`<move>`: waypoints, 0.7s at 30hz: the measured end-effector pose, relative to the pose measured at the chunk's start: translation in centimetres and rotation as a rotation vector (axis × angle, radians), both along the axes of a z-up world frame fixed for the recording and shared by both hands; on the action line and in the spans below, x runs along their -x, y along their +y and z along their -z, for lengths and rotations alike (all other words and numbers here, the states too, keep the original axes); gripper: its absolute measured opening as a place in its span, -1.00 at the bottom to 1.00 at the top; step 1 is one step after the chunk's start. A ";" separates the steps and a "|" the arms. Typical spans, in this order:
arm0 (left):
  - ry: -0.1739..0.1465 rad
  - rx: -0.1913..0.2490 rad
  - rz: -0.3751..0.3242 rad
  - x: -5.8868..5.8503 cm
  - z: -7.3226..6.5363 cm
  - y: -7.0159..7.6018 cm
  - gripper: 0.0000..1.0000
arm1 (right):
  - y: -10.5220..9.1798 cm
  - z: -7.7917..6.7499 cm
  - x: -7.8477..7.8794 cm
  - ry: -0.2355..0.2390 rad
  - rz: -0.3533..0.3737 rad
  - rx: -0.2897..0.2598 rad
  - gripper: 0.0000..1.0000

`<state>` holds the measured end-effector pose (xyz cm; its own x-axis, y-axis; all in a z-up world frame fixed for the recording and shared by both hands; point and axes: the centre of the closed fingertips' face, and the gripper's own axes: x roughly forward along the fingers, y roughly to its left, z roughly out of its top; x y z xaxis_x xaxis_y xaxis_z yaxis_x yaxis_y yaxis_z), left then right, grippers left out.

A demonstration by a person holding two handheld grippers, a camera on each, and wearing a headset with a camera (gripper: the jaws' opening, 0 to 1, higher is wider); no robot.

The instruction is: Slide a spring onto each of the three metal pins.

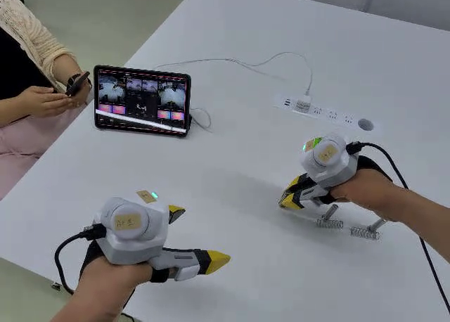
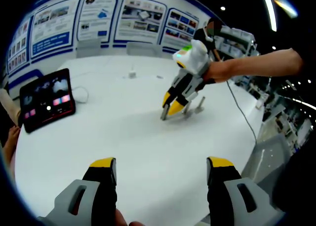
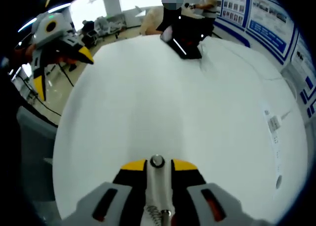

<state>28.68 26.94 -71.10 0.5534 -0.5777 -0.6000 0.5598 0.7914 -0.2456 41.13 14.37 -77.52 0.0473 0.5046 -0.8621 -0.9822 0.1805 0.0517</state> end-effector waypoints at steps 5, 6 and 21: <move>-0.006 -0.004 0.008 0.1 -0.4 -0.2 0.52 | -0.9 -0.3 0.2 0.002 0.014 0.007 -0.47; -0.007 -0.004 0.008 0.1 -0.5 -0.2 0.52 | -1.0 -0.3 0.3 -0.001 0.021 0.006 -0.45; -0.023 0.010 -0.004 0.9 -1.6 -0.2 0.53 | -1.1 -2.5 0.7 0.014 0.196 -0.111 -0.12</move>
